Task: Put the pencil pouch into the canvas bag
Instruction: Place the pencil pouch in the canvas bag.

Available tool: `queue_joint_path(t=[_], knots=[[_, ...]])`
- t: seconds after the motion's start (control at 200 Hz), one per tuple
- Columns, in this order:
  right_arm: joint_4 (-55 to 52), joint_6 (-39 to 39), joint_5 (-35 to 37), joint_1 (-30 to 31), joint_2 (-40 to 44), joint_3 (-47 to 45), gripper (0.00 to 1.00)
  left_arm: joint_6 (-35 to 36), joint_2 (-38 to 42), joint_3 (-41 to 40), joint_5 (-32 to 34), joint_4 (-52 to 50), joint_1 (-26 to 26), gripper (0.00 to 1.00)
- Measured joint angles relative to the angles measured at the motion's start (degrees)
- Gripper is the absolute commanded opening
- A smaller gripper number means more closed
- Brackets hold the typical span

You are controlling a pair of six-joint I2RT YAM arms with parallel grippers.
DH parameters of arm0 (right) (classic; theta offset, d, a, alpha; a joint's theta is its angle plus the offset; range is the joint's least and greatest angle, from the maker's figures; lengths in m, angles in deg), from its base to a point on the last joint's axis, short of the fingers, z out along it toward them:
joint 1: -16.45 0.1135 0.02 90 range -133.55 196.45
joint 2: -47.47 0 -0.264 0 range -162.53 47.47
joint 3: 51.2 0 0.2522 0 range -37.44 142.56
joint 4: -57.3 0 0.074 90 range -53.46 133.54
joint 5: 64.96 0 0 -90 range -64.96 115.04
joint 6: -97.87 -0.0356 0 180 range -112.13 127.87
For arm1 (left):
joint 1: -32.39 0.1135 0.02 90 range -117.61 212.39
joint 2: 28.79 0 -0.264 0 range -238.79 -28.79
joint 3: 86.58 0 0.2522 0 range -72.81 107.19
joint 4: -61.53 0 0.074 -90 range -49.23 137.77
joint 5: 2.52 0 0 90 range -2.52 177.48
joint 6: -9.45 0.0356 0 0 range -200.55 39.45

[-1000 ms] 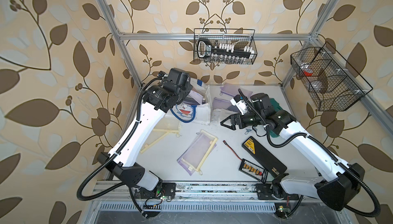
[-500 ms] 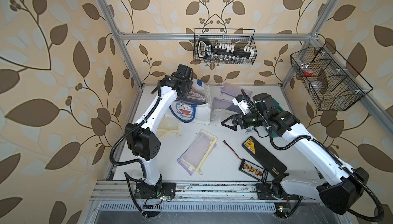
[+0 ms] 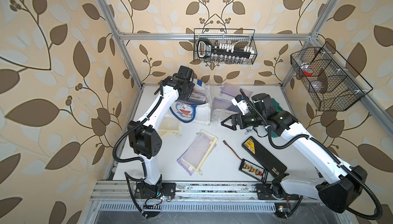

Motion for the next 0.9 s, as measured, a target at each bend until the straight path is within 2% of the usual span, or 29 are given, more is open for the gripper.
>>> queue_joint_path(t=[0.105,0.2,0.41,0.55,0.63,0.735,0.765,0.9], knots=[[0.07,0.0,0.0,-0.02,0.0,-0.31,1.0,1.84,0.0,-0.11,-0.5,-0.2,0.0,0.49],[0.13,0.0,-0.02,-0.17,0.0,-0.39,1.0,4.33,0.22,-0.11,-0.74,-0.48,0.02,0.57],[0.28,0.0,-0.02,-0.37,0.0,-0.44,1.0,7.93,4.68,-3.32,-0.98,-2.32,0.02,0.56],[0.37,-0.02,0.02,-0.39,0.02,-0.52,1.0,12.0,12.26,-9.18,-1.66,-3.17,0.15,0.56],[0.33,0.02,0.04,-0.39,0.07,-0.63,1.0,15.87,17.99,-13.27,-4.22,-3.34,1.44,0.57],[0.2,0.04,0.04,-0.5,0.13,-1.11,1.0,21.62,26.38,-19.12,-6.86,-4.07,5.49,0.61],[0.2,0.04,0.04,-0.55,0.15,-1.29,1.0,23.1,29.22,-21.38,-7.39,-4.13,7.45,0.65],[0.31,0.0,0.0,-0.66,0.13,-2.29,1.0,26.62,39.82,-32.0,-10.97,-4.15,17.68,0.71]])
